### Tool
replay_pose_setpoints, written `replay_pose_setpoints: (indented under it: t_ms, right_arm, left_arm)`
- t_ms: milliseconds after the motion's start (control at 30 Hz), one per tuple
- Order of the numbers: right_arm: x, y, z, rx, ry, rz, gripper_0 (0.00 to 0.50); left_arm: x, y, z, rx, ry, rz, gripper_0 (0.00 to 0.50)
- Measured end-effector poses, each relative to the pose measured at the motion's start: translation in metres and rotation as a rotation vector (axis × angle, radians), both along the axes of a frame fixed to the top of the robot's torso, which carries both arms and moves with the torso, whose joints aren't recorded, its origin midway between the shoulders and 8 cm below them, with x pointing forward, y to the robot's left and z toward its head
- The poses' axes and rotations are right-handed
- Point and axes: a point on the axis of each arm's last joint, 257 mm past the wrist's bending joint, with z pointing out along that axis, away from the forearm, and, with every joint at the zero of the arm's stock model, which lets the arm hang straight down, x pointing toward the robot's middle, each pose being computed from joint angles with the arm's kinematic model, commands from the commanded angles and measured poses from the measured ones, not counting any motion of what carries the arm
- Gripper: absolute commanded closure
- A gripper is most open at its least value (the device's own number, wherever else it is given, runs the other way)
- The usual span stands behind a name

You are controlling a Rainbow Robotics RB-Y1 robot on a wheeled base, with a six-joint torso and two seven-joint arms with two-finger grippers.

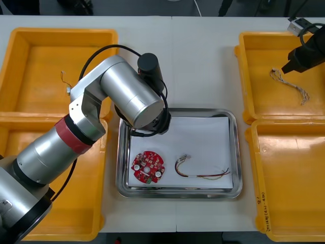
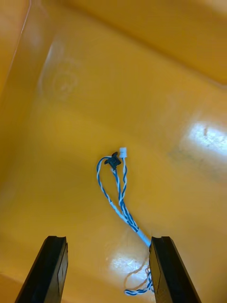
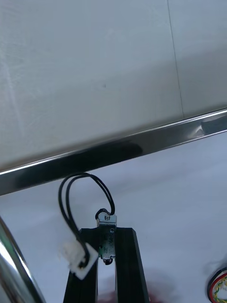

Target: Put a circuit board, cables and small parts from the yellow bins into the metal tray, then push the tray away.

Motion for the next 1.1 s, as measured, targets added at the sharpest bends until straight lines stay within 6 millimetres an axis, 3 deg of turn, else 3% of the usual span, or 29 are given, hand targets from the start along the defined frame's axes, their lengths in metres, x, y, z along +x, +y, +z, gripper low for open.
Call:
replay_pose_setpoints:
  t_ms: [367, 433, 467, 500, 567, 1100]
  right_arm:
    - [0.011, -0.014, -0.009, -0.064, -0.039, -0.011, 0.0]
    - [0.012, -0.017, -0.013, -0.092, -0.049, 0.022, 0.0]
    - [0.012, -0.02, -0.015, -0.112, -0.054, 0.047, 0.0]
    - [0.012, -0.022, -0.019, -0.131, -0.056, 0.071, 0.0]
    - [0.01, -0.028, -0.026, -0.153, -0.054, 0.101, 0.0]
    - [0.002, -0.047, -0.054, -0.158, -0.069, 0.109, 0.0]
  left_arm:
    - [-0.002, -0.003, -0.004, 0.007, -0.002, -0.014, 0.498]
    - [-0.002, -0.003, -0.004, 0.007, -0.002, -0.014, 0.382]
    - [-0.002, -0.003, -0.004, 0.007, -0.002, -0.014, 0.23]
    - [-0.002, -0.003, -0.004, 0.006, -0.003, -0.014, 0.116]
    - [-0.002, -0.004, -0.004, 0.001, -0.006, -0.015, 0.0]
    - [0.001, -0.006, -0.001, -0.012, -0.022, -0.021, 0.0]
